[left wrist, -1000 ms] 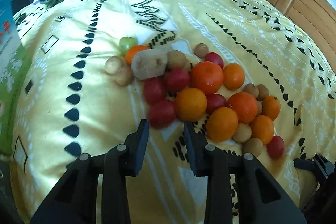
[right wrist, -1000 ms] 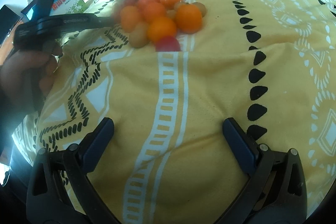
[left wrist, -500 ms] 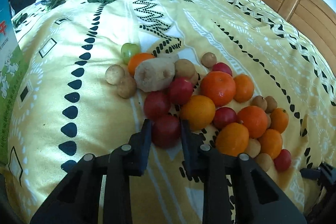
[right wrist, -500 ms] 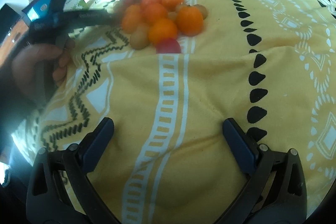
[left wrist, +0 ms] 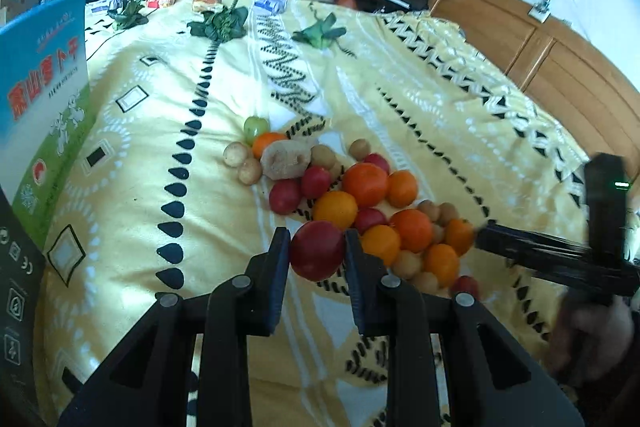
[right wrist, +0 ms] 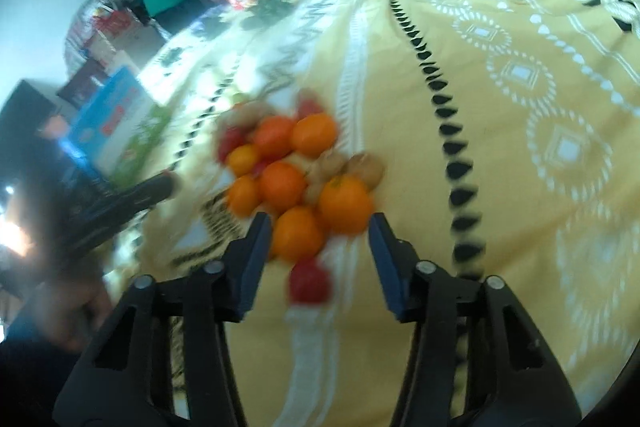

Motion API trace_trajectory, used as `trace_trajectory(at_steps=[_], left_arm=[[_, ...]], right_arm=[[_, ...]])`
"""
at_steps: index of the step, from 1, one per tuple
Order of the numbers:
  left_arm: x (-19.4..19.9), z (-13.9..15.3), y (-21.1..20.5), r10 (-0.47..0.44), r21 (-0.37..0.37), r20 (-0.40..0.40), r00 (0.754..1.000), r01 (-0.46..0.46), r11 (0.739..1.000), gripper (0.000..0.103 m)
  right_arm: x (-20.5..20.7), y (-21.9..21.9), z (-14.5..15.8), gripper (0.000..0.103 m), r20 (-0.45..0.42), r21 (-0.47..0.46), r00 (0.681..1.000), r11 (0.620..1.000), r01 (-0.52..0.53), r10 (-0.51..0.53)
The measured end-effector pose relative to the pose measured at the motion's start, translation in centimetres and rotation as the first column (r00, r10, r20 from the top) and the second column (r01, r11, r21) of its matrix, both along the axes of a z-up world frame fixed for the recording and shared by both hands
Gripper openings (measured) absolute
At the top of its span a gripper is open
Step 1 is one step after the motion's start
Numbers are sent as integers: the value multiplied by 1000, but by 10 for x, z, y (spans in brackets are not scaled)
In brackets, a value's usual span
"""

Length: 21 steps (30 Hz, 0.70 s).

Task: Organize fruits
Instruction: 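Grasp an orange with the right tool while the left tool lifts the tomato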

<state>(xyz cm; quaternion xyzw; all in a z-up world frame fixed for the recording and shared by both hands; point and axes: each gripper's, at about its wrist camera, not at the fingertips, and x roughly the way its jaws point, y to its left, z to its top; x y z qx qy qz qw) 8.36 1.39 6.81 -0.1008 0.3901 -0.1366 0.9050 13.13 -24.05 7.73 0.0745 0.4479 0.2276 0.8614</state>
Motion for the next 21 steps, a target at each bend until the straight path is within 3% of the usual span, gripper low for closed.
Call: trace_trajectory(at_steps=[5, 8, 10, 16, 21], left_arm=[[-4, 14, -3, -12, -19, 28, 1000, 13, 1000, 27], [-7, 18, -3, -13, -27, 30, 999, 14, 1000, 27], [-13, 24, -2, -13, -30, 39, 999, 14, 999, 27], [-41, 66, 16, 17, -49, 116, 993, -11, 999, 27], [-80, 113, 51, 86, -53, 204, 975, -77, 996, 27]], right_arm=[[15, 10, -13, 44, -20, -73, 999, 997, -27, 25], [16, 6, -17, 36, -31, -51, 999, 998, -22, 20], [12, 4, -12, 36, -16, -41, 1000, 999, -19, 19], [-18, 11, 48, 36, 101, 43, 994, 998, -38, 33], [-46, 50, 107, 36, 206, 68, 970, 987, -143, 126]])
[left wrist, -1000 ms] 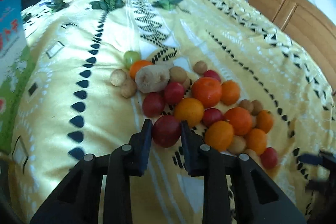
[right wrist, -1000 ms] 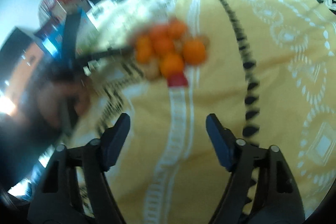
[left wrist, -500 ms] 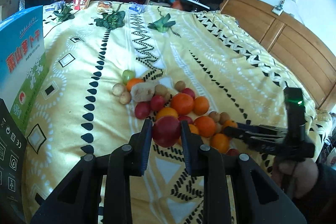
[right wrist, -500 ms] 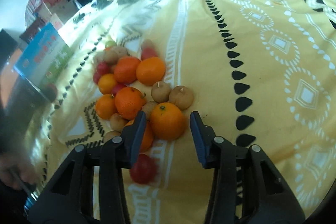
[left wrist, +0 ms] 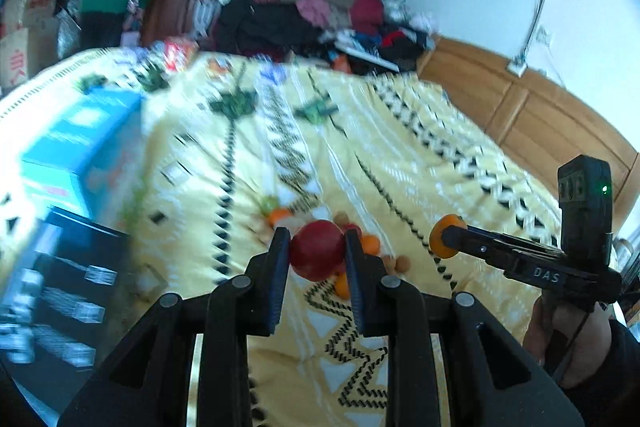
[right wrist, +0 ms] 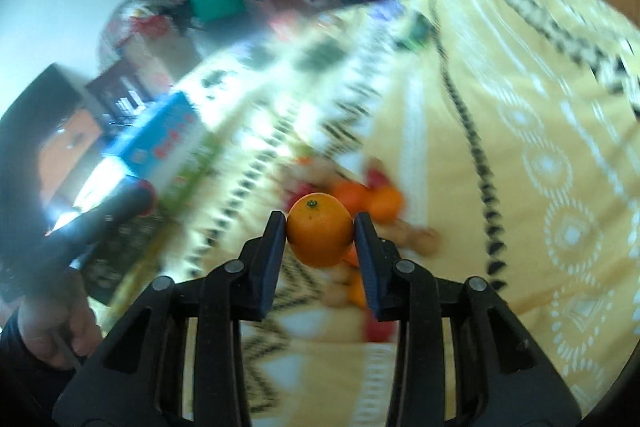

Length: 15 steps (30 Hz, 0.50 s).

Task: Organize fruits
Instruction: 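Grasp an orange with the right tool while the left tool lifts the tomato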

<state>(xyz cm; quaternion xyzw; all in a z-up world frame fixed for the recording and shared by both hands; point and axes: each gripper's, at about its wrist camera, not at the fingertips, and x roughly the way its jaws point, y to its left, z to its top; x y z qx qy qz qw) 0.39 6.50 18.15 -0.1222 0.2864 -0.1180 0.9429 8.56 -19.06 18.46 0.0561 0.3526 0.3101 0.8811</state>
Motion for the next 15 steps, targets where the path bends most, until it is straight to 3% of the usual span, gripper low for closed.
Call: trace_trajectory(at_steps=[4, 9, 13, 15], left_arm=[[-33, 30, 41, 91, 2, 46, 995, -91, 996, 27], [-87, 62, 113, 251, 8, 97, 963, -252, 968, 27], [-137, 71, 183, 413, 16, 96, 906, -417, 909, 27], [-164, 69, 225, 504, 15, 71, 861, -506, 862, 27]], right_arm=[[-19, 40, 37, 36, 57, 24, 994, 995, -92, 90], [-49, 114, 71, 36, 109, 31, 963, 968, -250, 245], [-83, 189, 88, 36, 137, 22, 911, 918, -395, 389], [-95, 222, 89, 36, 132, 21, 884, 891, -454, 448]])
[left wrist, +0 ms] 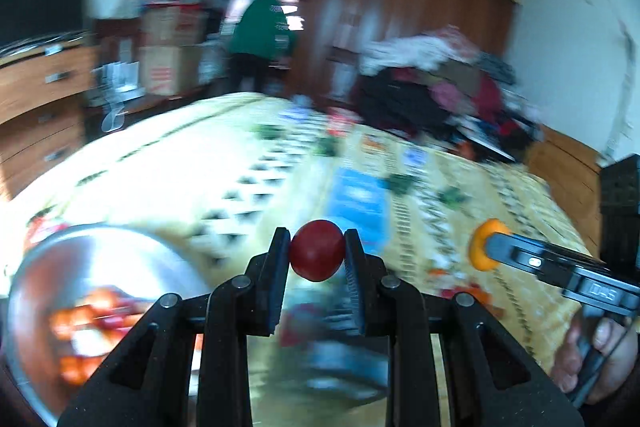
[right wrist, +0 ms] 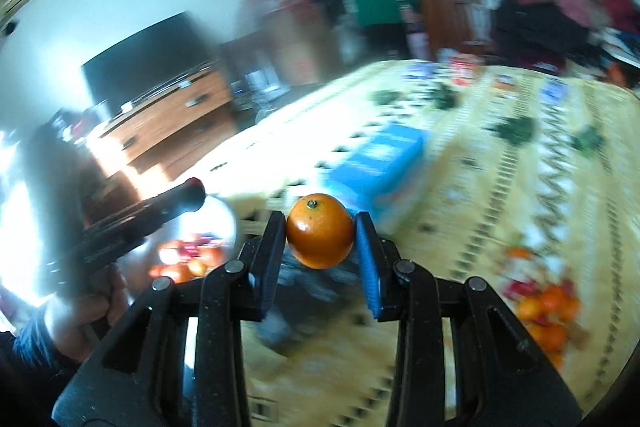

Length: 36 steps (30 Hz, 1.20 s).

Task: Organize fruits
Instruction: 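Grasp an orange with the right tool while the left tool lifts the tomato, then carry tomato and orange over the steel bowl and open both tools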

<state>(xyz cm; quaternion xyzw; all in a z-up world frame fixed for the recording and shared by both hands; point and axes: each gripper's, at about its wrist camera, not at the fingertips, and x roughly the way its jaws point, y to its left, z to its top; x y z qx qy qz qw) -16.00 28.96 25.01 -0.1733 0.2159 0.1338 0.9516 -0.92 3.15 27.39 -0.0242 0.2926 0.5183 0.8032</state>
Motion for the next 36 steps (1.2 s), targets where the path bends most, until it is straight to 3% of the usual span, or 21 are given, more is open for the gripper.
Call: trace_trajectory(at_steps=[7, 13, 19, 36], left_arm=[[-72, -33, 100, 228, -52, -104, 968, -234, 971, 27], [-102, -78, 138, 277, -110, -198, 940, -302, 947, 27], [-105, -94, 152, 267, -138, -234, 935, -303, 943, 27], [-102, -104, 163, 256, -160, -248, 935, -299, 941, 27]], right_arm=[[-57, 115, -14, 36, -41, -51, 975, 974, -222, 220], [-93, 178, -56, 36, -121, -135, 942, 935, -327, 312], [-100, 202, -84, 36, -163, -208, 936, 916, -342, 312], [-109, 225, -98, 36, -177, -265, 940, 905, -332, 293]])
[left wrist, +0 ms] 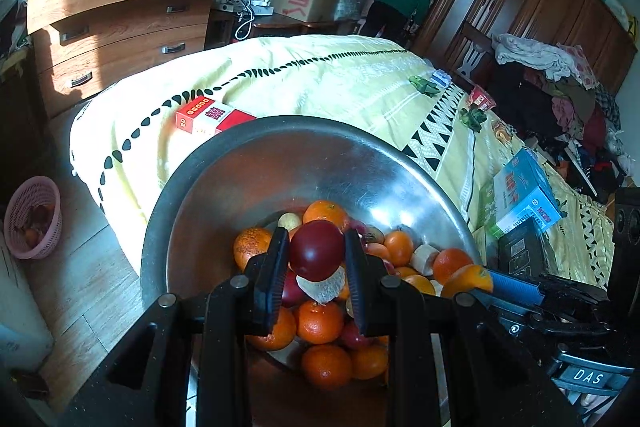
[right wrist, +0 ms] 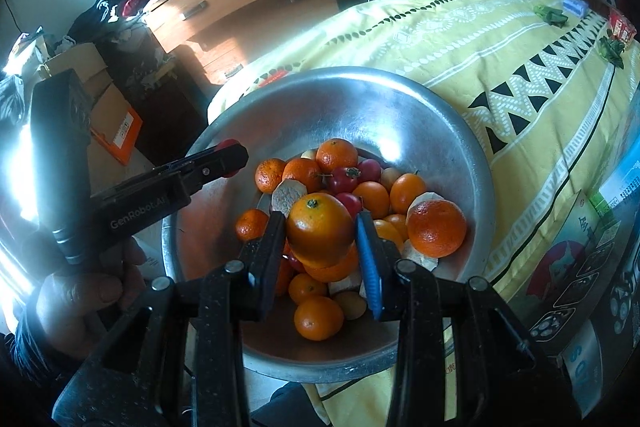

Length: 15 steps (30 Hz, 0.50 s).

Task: Organize fruits
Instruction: 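Carry tomato and orange over the steel bowl and open both tools, then withdraw both open tools from the bowl back toward the fruit row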

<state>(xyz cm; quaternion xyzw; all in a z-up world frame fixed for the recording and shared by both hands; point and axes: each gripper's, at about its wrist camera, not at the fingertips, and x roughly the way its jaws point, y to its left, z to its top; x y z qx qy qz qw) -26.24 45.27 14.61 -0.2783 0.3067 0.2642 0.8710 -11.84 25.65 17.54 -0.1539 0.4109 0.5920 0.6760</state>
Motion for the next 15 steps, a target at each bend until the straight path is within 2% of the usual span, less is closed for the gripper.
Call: trace_trajectory(at_steps=[1, 2, 3, 4, 5, 6, 8, 11, 15], left_arm=[[0, 0, 0, 3, 1, -5, 1000, -3, 1000, 28], [0, 0, 0, 7, 3, -9, 1000, -7, 1000, 33], [0, 1, 0, 10, 4, -10, 1000, -10, 1000, 42], [-1, 1, 0, 16, 6, -11, 1000, -15, 1000, 48], [-1, 1, -1, 19, 9, -14, 1000, -19, 1000, 56], [0, 1, -2, 22, 14, -20, 1000, -21, 1000, 62], [0, 3, -4, 31, 26, -30, 999, -30, 999, 67], [0, 10, -10, 50, 67, -44, 998, -47, 997, 70], [-2, 32, -26, 102, 176, -54, 993, -91, 980, 81]], right_arm=[[-1, 0, 1, 36, 4, 3, 1000, 1000, -2, 2], [-1, 0, 2, 37, 6, 7, 1000, 1000, -2, 2], [-1, -1, 4, 39, 8, 8, 1000, 1000, 1, -1], [-1, -2, 6, 42, 13, 12, 1000, 1000, 4, -4], [-1, -3, 10, 52, 23, 20, 1000, 1000, 9, -10], [-1, -5, 11, 67, 29, 24, 999, 1000, 12, -13], [-2, -8, 16, 76, 44, 36, 999, 999, 17, -19], [-5, -15, 21, 76, 58, 46, 998, 999, 21, -23], [-14, -40, 37, 76, 96, 106, 994, 994, 39, -49]])
